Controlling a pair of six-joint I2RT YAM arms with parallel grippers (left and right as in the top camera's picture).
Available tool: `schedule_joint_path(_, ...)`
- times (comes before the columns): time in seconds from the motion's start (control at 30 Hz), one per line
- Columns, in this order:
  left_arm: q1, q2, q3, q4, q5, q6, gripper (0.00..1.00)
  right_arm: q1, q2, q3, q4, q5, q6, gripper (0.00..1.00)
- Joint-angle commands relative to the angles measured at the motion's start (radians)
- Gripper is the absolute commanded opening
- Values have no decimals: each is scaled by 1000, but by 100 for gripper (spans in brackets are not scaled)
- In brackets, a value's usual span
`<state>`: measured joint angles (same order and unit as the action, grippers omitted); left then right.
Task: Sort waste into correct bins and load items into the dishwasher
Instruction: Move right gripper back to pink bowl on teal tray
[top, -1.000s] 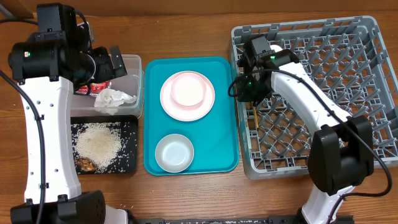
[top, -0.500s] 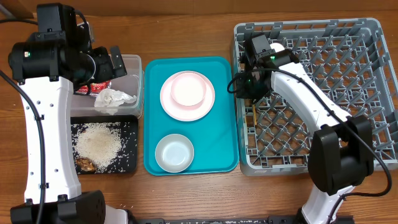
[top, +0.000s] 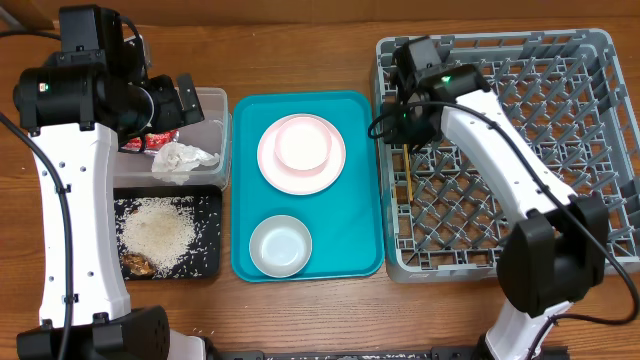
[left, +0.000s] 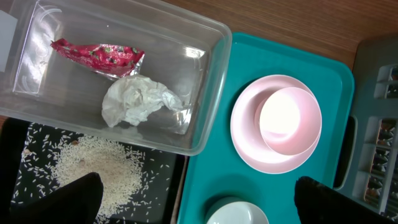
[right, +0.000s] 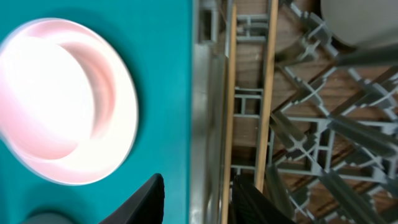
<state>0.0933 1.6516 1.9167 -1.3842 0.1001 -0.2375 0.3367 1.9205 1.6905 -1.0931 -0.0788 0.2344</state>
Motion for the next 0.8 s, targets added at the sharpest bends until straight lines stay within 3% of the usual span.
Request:
schedule_joint_path(0.0,-2,6,1,0,-7,-13,100,43,-69,79,-25,-37,-2,38)
schedule_joint_path(0.27,-2,6,1,0,-7,-13,100,237,-70,76,68,-76,-3,38)
schedule_joint_path(0.43,-2,7,1,0,-7,-13,100,366,-45,68,172,23,-3,42)
schedule_joint_path(0.77,-2,7,1,0,-7,-13,100,481,66,23,294,130,-42,47)
